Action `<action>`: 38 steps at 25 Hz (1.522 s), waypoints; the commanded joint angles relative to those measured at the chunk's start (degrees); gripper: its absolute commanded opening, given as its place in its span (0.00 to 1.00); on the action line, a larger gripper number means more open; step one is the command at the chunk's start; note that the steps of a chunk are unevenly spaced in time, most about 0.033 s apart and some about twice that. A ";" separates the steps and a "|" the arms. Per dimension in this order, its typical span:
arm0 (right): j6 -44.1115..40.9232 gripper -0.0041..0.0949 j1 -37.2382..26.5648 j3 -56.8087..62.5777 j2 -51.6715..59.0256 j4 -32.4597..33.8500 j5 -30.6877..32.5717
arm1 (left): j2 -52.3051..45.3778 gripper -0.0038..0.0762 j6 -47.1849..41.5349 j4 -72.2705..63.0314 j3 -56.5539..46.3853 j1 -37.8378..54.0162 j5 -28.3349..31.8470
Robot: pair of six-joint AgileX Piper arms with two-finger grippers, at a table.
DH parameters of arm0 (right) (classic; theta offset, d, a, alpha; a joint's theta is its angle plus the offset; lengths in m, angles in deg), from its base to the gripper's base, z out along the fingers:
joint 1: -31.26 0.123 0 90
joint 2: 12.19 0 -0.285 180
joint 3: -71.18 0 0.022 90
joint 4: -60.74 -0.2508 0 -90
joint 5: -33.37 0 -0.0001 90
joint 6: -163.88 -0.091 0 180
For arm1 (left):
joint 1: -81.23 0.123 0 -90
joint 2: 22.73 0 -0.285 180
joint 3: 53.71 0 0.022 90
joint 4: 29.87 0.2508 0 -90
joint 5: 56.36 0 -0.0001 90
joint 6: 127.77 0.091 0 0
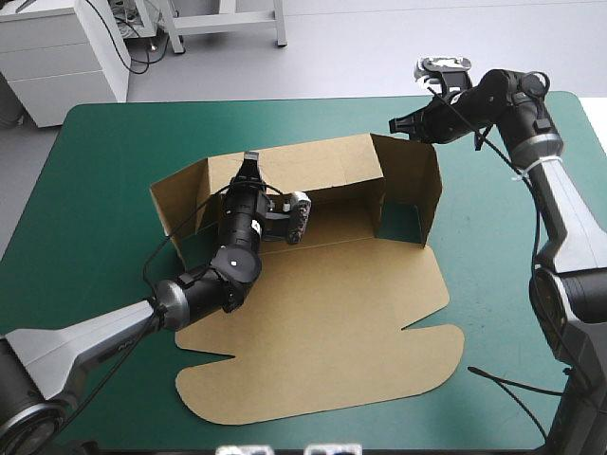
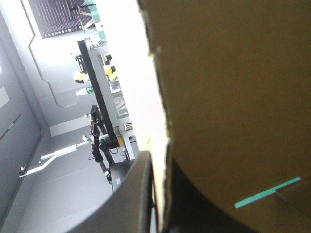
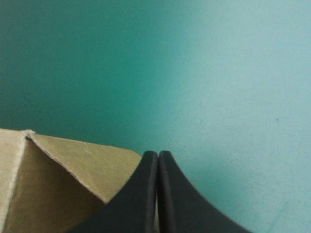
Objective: Fold the box
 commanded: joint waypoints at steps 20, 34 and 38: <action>6.03 0.02 -0.31 -1.76 4.72 -5.47 11.94 | -1.59 0.04 -0.39 5.67 1.27 -0.26 -0.50; 12.29 0.02 -0.31 17.17 12.99 -9.92 0.24 | -1.59 0.04 -0.39 5.67 1.27 -0.26 -0.50; 18.64 0.02 -0.31 26.17 17.01 -15.30 -6.86 | -1.59 0.04 -0.39 5.67 1.27 -0.26 -0.50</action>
